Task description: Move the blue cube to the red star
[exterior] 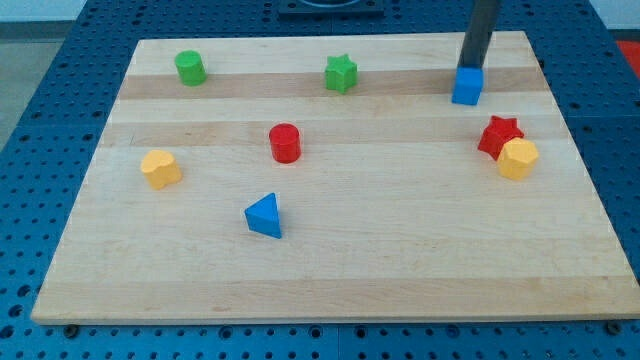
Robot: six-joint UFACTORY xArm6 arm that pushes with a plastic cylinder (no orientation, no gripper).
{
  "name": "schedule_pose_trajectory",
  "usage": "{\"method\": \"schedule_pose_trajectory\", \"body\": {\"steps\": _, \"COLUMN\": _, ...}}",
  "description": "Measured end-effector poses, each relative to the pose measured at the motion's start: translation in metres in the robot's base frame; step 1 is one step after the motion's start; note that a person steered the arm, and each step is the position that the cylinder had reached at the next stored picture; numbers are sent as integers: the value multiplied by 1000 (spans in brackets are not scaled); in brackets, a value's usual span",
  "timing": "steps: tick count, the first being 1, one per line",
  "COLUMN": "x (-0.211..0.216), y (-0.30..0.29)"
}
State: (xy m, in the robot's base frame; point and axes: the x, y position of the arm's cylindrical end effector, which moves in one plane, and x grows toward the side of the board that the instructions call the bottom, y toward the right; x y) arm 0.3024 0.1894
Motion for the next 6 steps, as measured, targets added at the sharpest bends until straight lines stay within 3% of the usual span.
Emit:
{"method": "schedule_pose_trajectory", "body": {"steps": 1, "x": 17, "y": 0}}
{"method": "schedule_pose_trajectory", "body": {"steps": 2, "x": -16, "y": -11}}
{"method": "schedule_pose_trajectory", "body": {"steps": 3, "x": -22, "y": -49}}
{"method": "schedule_pose_trajectory", "body": {"steps": 6, "x": 44, "y": -30}}
